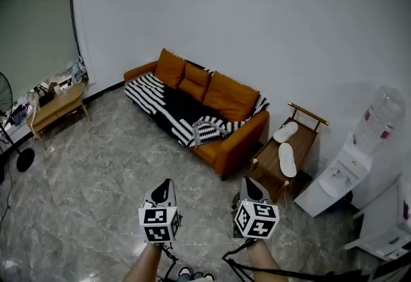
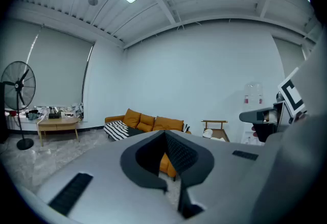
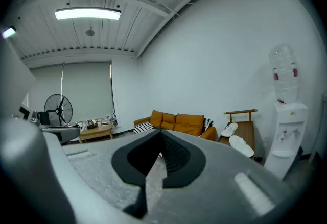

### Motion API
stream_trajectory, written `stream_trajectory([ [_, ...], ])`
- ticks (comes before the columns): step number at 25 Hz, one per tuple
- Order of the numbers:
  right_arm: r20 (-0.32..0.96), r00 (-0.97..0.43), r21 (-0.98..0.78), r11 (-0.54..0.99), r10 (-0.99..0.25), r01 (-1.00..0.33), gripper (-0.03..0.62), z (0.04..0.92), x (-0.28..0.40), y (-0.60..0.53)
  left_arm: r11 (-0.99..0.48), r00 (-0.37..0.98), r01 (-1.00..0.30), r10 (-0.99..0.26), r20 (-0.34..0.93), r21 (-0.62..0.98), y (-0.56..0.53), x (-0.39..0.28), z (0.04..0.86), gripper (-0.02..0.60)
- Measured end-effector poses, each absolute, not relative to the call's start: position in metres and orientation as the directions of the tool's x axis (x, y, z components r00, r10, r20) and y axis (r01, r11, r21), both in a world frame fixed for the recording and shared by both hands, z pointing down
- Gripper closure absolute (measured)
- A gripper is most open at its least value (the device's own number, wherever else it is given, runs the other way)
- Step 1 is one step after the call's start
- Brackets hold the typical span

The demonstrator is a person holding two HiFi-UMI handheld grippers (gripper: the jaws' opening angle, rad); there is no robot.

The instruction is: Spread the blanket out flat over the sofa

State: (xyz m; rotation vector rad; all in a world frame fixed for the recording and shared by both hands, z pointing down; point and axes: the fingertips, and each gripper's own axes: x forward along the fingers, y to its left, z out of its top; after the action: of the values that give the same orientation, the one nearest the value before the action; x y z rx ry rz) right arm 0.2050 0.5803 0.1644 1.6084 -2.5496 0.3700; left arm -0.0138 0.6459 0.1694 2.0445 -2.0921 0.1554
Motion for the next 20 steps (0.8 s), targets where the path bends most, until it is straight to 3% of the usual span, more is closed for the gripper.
stream_trajectory([
  [20, 0.237, -0.402, -0.173, 0.368, -0.885, -0.913, 0.589, 0.175, 0.170, 0.582, 0.004, 0.015, -0.997, -0.975, 0.224, 0.083, 0.642, -0.064, 0.183, 0.583],
])
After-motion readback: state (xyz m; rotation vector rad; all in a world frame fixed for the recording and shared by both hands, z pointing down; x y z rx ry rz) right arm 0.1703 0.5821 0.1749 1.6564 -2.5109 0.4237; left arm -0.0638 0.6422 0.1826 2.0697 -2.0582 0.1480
